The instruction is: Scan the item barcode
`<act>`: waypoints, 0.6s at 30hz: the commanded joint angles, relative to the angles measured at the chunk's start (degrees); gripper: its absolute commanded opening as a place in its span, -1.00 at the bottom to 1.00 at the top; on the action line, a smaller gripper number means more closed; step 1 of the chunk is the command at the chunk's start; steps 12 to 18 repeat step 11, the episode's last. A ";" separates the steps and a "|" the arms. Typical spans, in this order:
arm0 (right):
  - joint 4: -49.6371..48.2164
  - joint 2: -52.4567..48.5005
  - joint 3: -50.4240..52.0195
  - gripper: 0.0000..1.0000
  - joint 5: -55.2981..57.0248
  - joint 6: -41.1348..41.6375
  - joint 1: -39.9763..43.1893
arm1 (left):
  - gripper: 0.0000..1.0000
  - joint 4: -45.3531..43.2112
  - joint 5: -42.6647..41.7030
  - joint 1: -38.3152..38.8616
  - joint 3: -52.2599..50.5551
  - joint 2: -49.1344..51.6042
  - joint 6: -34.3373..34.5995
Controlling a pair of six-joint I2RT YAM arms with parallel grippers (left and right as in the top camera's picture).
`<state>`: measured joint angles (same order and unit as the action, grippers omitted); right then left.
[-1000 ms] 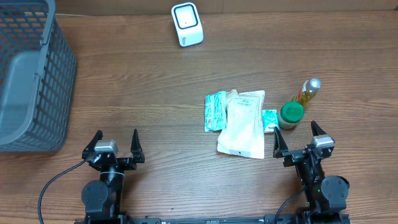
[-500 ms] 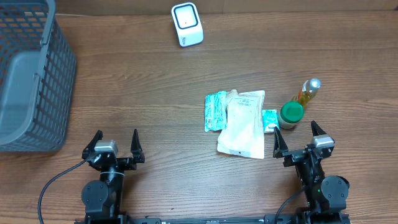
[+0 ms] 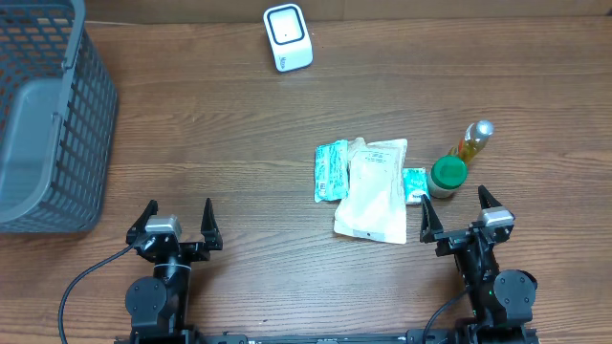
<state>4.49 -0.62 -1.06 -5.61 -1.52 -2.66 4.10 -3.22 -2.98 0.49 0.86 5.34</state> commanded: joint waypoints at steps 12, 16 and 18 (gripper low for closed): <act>-0.22 0.46 0.61 1.00 -0.07 -0.46 0.11 | 0.99 0.13 -0.61 0.35 -0.22 -0.61 -1.51; -0.22 0.46 0.61 1.00 -0.07 -0.46 0.11 | 0.99 0.13 -0.61 0.35 -0.22 -0.61 -1.51; -0.22 0.46 0.61 1.00 -0.07 -0.46 0.11 | 0.99 0.13 -0.61 0.35 -0.22 -0.61 -1.51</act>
